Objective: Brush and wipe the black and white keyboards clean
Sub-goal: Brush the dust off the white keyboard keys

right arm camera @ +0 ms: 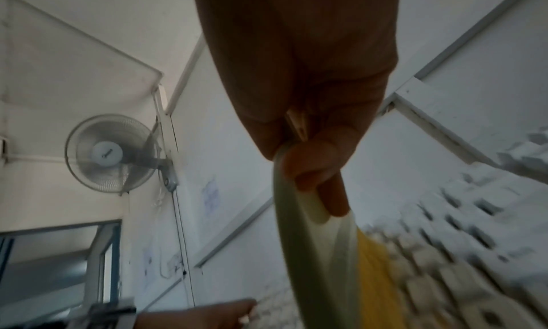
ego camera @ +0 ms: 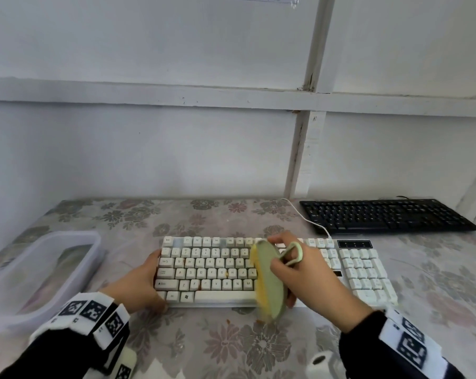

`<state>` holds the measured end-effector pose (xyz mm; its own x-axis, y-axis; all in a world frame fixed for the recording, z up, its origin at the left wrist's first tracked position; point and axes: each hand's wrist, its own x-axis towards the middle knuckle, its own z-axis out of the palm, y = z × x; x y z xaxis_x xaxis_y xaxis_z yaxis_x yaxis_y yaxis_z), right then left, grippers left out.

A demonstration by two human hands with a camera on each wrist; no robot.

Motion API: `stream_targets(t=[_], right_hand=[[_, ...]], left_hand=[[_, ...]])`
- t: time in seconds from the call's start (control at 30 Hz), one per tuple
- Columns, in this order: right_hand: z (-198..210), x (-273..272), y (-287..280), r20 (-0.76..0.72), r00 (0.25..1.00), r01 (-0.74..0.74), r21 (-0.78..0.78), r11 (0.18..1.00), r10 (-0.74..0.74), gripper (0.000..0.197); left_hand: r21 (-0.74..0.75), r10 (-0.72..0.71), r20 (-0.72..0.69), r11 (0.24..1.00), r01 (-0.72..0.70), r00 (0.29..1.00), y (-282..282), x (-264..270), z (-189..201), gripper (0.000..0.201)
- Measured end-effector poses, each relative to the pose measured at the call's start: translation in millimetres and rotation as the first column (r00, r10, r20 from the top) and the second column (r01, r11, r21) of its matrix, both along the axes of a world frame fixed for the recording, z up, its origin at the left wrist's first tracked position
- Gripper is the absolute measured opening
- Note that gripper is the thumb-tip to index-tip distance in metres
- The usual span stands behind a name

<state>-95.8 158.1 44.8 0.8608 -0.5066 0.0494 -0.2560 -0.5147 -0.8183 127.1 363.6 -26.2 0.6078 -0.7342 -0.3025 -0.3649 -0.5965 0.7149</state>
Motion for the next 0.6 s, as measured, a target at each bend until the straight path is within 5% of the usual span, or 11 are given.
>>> stream_targets(t=[0.13, 0.33, 0.6], right_hand=[[18.2, -3.5, -1.5, -0.024, 1.000, -0.001, 0.000, 1.000, 0.001, 0.027], [35.4, 33.3, -10.1, 0.228, 0.966, 0.156, -0.149, 0.976, -0.119, 0.032], [9.7, 28.1, 6.6, 0.035, 0.997, 0.069, -0.142, 0.987, -0.065, 0.017]], left_hand=[[0.002, -0.006, -0.006, 1.000, 0.006, 1.000, -0.8, -0.7, 0.3, 0.116], [0.026, 0.010, 0.016, 1.000, -0.010, 1.000, -1.8, -1.2, -0.3, 0.113], [0.027, 0.010, 0.032, 1.000, -0.011, 0.999, -2.0, -1.9, 0.1, 0.113]])
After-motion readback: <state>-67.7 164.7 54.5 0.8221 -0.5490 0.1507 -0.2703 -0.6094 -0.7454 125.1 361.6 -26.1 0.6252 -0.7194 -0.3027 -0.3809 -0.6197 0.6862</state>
